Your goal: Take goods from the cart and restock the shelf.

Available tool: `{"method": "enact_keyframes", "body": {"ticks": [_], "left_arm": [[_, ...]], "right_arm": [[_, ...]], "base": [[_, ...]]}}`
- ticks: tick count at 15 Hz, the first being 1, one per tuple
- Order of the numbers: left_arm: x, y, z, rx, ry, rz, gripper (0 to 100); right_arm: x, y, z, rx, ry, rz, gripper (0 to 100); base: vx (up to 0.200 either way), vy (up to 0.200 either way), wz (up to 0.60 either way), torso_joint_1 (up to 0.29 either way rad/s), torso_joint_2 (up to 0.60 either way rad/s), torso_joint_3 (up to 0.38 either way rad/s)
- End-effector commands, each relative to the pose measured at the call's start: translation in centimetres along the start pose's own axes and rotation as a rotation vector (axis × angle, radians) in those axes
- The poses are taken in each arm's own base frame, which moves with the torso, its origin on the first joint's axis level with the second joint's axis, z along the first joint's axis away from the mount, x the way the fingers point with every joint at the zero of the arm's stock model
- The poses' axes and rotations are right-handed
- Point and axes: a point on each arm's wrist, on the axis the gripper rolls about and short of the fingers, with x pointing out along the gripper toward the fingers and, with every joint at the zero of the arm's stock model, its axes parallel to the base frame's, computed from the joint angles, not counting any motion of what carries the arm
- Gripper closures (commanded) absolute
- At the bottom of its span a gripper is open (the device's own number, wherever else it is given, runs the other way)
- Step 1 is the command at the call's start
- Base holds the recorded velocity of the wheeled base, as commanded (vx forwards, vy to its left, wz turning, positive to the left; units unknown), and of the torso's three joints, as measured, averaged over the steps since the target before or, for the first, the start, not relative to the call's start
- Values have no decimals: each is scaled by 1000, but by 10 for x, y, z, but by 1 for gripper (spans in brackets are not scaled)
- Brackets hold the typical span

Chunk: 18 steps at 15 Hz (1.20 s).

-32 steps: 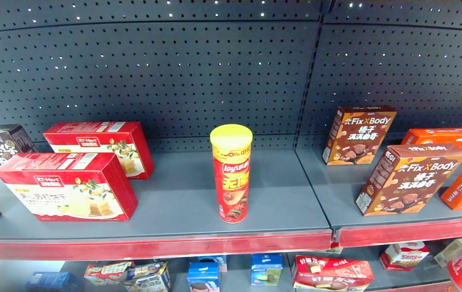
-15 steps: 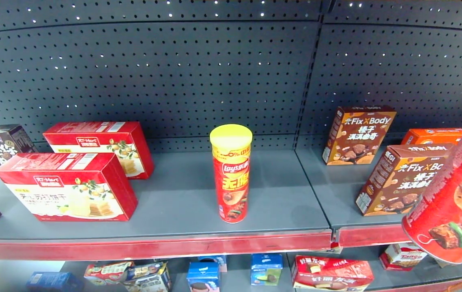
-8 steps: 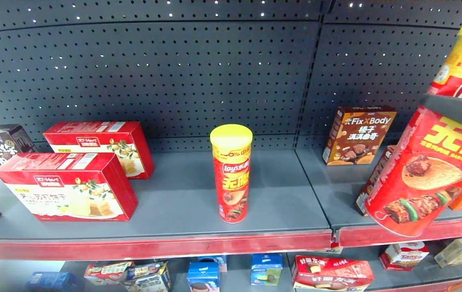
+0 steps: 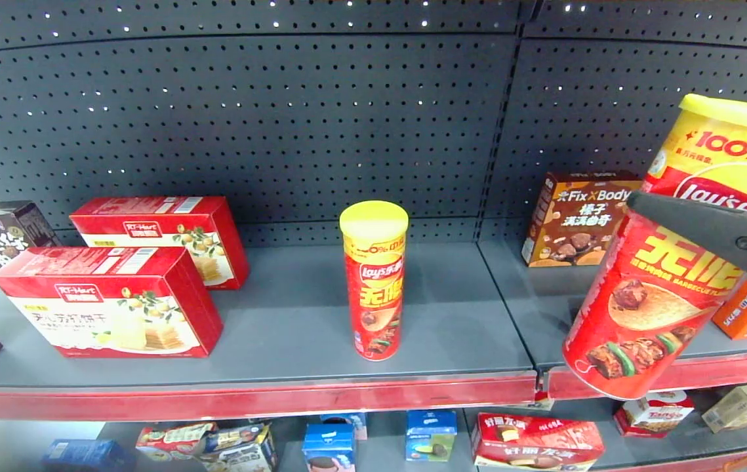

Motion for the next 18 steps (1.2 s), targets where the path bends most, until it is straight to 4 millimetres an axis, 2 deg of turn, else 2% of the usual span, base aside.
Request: {"method": "enact_keyframes", "body": {"ticks": [1,3,6,12,16,18], "left_arm": [[0,0,0,0,4,0,0],[0,0,0,0,4,0,0],[0,0,0,0,4,0,0],[0,0,0,0,4,0,0],[0,0,0,0,4,0,0],[0,0,0,0,4,0,0]], "right_arm": [[-1,3,-7,-32,32,-170,100],[-8,8,-10,-31,34,-144,100],[-9,8,-17,-34,53,-130,100],[-3,8,-26,20,84,-116,100],[22,4,-34,50,76,-123,100],[46,-6,-49,38,96,-108,100]], "base": [[0,0,0,0,0,0],[0,0,0,0,0,0],[0,0,600,-2,4,4],[0,0,0,0,0,0],[0,0,0,0,0,0],[0,0,0,0,0,0]]}}
